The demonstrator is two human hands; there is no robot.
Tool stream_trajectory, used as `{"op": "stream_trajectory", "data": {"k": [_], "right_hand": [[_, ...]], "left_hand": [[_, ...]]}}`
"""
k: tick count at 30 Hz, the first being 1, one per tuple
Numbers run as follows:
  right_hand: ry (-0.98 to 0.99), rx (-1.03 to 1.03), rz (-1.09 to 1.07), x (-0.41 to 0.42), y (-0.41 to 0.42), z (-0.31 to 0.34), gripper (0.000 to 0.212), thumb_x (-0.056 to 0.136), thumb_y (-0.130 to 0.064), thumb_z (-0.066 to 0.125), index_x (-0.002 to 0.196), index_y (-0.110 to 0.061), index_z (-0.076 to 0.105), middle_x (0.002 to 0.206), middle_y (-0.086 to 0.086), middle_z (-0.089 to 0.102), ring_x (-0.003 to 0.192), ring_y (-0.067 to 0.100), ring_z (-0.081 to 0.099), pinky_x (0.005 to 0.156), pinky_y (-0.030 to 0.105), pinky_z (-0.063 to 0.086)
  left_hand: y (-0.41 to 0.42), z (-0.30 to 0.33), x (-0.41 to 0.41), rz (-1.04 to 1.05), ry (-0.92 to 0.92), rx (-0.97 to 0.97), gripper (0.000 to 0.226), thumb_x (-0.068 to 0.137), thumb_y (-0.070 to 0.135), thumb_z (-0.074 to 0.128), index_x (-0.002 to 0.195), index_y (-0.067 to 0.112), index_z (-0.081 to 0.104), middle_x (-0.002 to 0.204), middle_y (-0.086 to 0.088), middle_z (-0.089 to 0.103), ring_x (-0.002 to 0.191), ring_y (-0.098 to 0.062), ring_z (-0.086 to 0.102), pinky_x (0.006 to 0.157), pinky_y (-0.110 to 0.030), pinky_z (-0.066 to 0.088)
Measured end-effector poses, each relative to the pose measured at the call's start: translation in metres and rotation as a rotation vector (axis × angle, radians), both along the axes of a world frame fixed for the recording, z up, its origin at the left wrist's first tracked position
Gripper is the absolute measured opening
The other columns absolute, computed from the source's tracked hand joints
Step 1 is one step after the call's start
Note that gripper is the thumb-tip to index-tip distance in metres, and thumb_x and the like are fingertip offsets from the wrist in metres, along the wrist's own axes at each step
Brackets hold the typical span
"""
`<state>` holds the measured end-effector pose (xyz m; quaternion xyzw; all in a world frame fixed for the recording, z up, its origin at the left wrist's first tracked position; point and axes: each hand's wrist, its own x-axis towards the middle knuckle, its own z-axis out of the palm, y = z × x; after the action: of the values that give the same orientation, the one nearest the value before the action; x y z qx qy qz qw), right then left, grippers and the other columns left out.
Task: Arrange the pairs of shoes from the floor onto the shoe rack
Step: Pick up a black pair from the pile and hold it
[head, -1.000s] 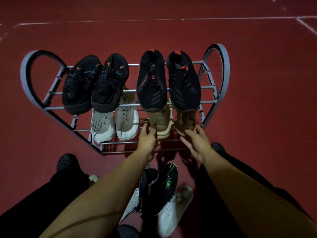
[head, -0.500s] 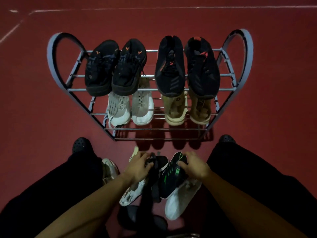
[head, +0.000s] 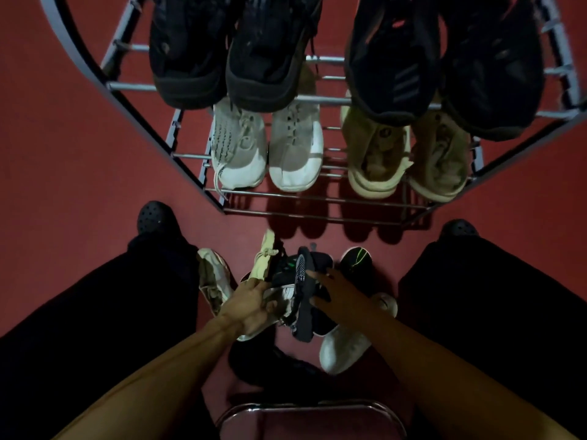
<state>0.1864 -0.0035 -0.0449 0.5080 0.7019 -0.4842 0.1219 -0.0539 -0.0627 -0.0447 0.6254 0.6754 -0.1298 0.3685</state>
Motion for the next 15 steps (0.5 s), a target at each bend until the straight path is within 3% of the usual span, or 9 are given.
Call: {"op": "stream_trajectory", "data": {"k": [3, 5, 8, 9, 11, 12, 15], "right_hand": [[-0.032, -0.095, 0.051, -0.015, 0.009, -0.014, 0.065, 0.099, -0.046, 0.055, 0.155, -0.044, 0.022, 0.167, 0.012, -0.014, 0.149, 0.040, 0.023, 0.115, 0.045, 0.032], [-0.082, -0.121, 0.040, -0.021, 0.013, -0.025, 0.066, 0.099, -0.049, 0.053, 0.156, -0.044, 0.020, 0.167, 0.013, -0.014, 0.149, 0.042, 0.023, 0.114, 0.047, 0.033], [-0.075, -0.133, -0.062, -0.029, 0.016, -0.037, 0.066, 0.098, -0.050, 0.055, 0.156, -0.032, 0.029, 0.164, 0.013, 0.017, 0.146, 0.038, 0.031, 0.115, 0.045, 0.034], [-0.060, -0.122, -0.128, -0.031, 0.016, -0.037, 0.064, 0.097, -0.047, 0.058, 0.153, -0.027, 0.036, 0.160, 0.013, 0.030, 0.142, 0.035, 0.039, 0.113, 0.042, 0.037], [-0.029, -0.056, -0.300, -0.033, 0.013, -0.036, 0.054, 0.093, -0.041, 0.067, 0.141, -0.020, 0.054, 0.144, 0.009, 0.053, 0.128, 0.029, 0.054, 0.104, 0.036, 0.045], [-0.016, -0.013, -0.393, -0.032, 0.011, -0.035, 0.048, 0.090, -0.038, 0.071, 0.133, -0.019, 0.062, 0.134, 0.007, 0.062, 0.120, 0.027, 0.059, 0.097, 0.033, 0.048], [0.012, 0.104, -0.617, -0.028, 0.004, -0.030, 0.024, 0.087, -0.031, 0.075, 0.107, -0.017, 0.077, 0.105, 0.003, 0.075, 0.097, 0.021, 0.069, 0.078, 0.025, 0.048]], "left_hand": [[0.000, -0.023, -0.011, -0.003, 0.006, 0.003, 0.067, 0.090, 0.060, 0.023, 0.140, 0.024, 0.051, 0.136, -0.001, 0.054, 0.121, -0.025, 0.047, 0.105, -0.037, 0.039], [0.001, -0.023, -0.013, -0.031, -0.014, 0.034, 0.063, 0.094, 0.059, 0.025, 0.138, 0.025, 0.054, 0.138, -0.001, 0.054, 0.123, -0.024, 0.046, 0.106, -0.038, 0.038], [0.002, -0.019, -0.015, 0.046, -0.051, 0.072, 0.050, 0.097, 0.050, 0.050, 0.136, 0.019, 0.059, 0.138, -0.003, 0.053, 0.126, -0.025, 0.049, 0.106, -0.037, 0.042], [0.002, -0.024, -0.018, 0.032, -0.044, 0.090, 0.057, 0.098, 0.059, 0.042, 0.136, 0.021, 0.059, 0.137, -0.001, 0.053, 0.127, -0.024, 0.048, 0.106, -0.035, 0.041], [-0.001, -0.030, -0.022, -0.026, -0.034, 0.115, 0.087, 0.092, 0.078, 0.004, 0.132, 0.027, 0.062, 0.133, 0.004, 0.056, 0.123, -0.021, 0.047, 0.104, -0.033, 0.039], [-0.003, -0.033, -0.026, -0.027, -0.038, 0.160, 0.091, 0.093, 0.078, -0.001, 0.124, 0.025, 0.066, 0.128, 0.002, 0.061, 0.117, -0.022, 0.050, 0.101, -0.036, 0.043], [0.000, -0.017, -0.023, 0.003, -0.075, 0.137, 0.046, 0.100, 0.050, 0.037, 0.099, 0.018, 0.070, 0.107, -0.008, 0.070, 0.098, -0.030, 0.060, 0.083, -0.042, 0.054]]}}
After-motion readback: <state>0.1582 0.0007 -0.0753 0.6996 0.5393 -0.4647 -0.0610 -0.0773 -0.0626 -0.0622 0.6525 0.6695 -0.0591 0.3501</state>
